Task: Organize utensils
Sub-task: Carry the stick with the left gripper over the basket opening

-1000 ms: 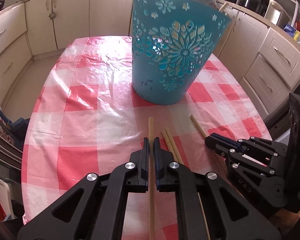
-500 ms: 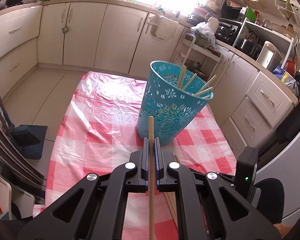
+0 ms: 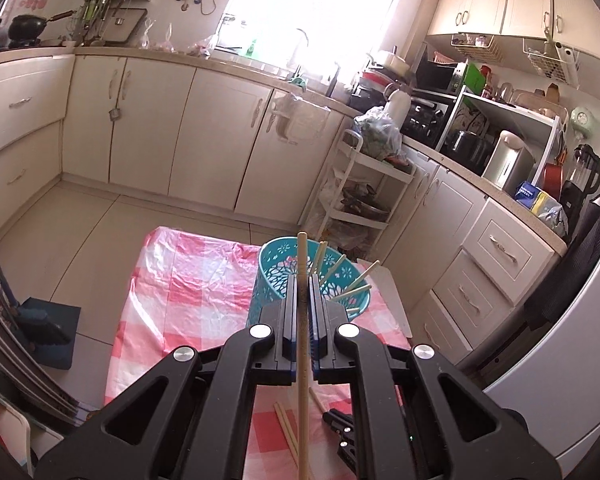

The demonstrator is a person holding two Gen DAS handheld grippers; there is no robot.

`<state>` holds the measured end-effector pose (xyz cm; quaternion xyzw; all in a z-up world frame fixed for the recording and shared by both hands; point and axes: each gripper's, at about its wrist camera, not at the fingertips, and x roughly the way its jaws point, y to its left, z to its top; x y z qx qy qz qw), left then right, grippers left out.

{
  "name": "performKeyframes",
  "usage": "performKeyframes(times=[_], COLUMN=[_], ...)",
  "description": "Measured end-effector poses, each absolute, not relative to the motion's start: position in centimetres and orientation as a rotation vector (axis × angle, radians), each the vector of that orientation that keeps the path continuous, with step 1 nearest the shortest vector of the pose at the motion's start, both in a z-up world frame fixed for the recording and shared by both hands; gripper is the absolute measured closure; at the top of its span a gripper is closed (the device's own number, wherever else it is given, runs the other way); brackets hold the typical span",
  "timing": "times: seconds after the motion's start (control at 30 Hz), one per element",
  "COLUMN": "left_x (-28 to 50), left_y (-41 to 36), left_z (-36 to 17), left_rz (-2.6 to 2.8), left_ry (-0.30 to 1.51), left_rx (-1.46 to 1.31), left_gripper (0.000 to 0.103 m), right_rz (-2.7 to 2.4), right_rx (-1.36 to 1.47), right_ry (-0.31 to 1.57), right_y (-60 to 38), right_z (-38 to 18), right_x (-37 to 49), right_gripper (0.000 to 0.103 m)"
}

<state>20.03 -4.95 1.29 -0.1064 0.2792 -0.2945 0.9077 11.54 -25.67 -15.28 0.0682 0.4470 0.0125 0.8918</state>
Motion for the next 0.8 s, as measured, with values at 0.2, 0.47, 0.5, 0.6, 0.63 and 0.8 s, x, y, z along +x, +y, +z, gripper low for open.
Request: performKeyframes(times=[0.2,0.47,0.5,0.6,0.63,0.8], left_x=[21.1,23.8,24.3,25.8,26.3,28.8], left_y=[-5.6,-7.1,-7.4,-8.4,-8.9,-11.4], left_z=[4.1,6.7,6.7,6.3,6.2,5.5], left_rz=[-0.618,-0.614,-0.614,-0.604,-0.599,-0.562], left_ry=[0.512,0.434,0.432,0.432,0.424,0.368], left_rx=[-0.252,-0.283,-0.287,-0.298,-0.301,-0.273], left_gripper=[0.098,0.098,0.098,0.098,0.098,0.098], right_rz=[0.025,0.030,0.031,0.032,0.032,0.032], right_rx=[0.144,0.163,0.165,0.165,0.163,0.143], right_ry=[0.927,0.933,0.934,0.935,0.935,0.933], right_y=[-25.7,-26.0,-26.1,-26.2,-26.1,-25.9], right_z=[-15.3,-15.3,-15.3,-15.3,-15.3,-15.4], right_x=[11.5,11.7,11.7,11.8,11.8,11.8], right_gripper=[0.097,0.097,0.097,0.097,0.097,0.097])
